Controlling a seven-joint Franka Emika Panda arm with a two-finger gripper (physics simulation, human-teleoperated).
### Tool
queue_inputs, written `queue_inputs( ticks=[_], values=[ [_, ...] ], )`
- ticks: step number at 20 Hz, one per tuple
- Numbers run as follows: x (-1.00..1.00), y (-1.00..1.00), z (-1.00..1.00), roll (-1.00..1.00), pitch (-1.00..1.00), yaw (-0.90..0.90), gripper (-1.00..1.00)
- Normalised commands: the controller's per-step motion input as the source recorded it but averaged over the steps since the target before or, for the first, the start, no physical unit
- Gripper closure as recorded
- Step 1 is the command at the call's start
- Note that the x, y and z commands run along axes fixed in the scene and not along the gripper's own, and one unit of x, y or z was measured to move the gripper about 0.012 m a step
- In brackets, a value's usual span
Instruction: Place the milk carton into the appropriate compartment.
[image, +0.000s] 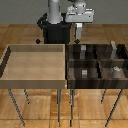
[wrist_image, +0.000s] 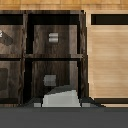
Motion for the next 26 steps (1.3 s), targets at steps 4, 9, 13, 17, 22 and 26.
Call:
queue_inputs(
  ticks=[4, 9, 13, 17, 22, 26],
  values=[
    [0.0, 0.0, -0.75, 0.0, 0.0, 0.0, 1.0],
    [0.0, 0.0, -1.0, 0.0, 0.0, 0.0, 1.0],
    [0.0, 0.0, -1.0, 0.0, 0.0, 0.0, 1.0],
    [0.0, 0.0, 0.0, 0.0, 0.0, 0.0, -1.0],
    [0.0, 0.0, 0.0, 0.0, 0.0, 0.0, -1.0],
    [0.0, 0.0, 0.0, 0.0, 0.0, 0.0, -1.0]
  ],
)
